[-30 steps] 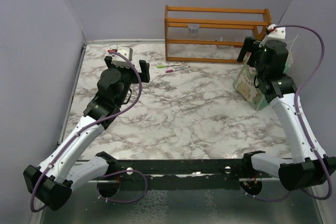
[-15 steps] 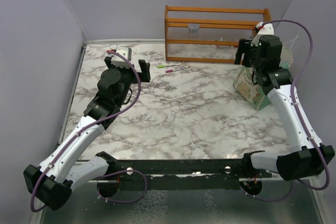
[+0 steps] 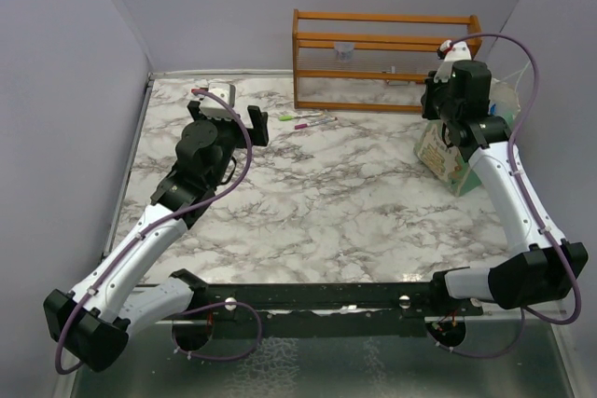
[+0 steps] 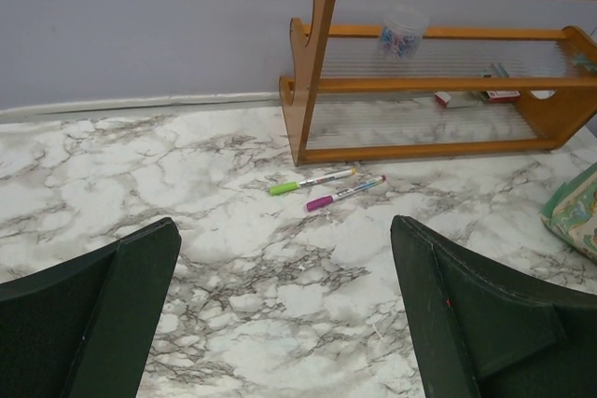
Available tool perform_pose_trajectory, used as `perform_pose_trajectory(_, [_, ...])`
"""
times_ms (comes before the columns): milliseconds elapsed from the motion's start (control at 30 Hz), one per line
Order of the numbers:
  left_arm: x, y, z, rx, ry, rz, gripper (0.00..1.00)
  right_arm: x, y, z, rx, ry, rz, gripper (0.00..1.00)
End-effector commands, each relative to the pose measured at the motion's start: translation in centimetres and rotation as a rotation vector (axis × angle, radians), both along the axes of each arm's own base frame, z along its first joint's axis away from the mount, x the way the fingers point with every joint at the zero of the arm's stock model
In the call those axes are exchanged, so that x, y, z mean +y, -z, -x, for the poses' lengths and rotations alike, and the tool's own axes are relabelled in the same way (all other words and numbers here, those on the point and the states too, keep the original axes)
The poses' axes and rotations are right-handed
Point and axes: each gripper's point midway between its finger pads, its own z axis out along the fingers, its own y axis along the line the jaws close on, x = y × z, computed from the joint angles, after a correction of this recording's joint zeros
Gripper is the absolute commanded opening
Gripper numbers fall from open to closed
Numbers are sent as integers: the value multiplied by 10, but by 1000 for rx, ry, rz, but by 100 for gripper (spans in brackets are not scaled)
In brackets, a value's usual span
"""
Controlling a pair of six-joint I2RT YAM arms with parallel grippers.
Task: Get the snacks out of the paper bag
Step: Adjust the paper bag at the center of the board.
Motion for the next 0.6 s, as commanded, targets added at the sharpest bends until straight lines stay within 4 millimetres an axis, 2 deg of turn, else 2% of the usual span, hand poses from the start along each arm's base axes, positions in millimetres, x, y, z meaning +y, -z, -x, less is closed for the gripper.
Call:
perform_pose_trajectory(0, [-8, -2, 0, -9, 32, 19, 99, 14, -18, -3, -66, -86, -30, 1])
perform_pose_trajectory(233, [-9, 1, -2, 0, 29, 17, 99, 41, -21, 9, -80, -229, -103, 1])
perform_pose_trajectory(400, [-8, 0, -2, 0, 26, 19, 99, 76, -18, 30, -56, -434, -181, 1])
perform_pose_trajectory(567, [-8, 0, -1, 1, 26, 19, 99, 90, -25, 51, -76, -533, -226, 1])
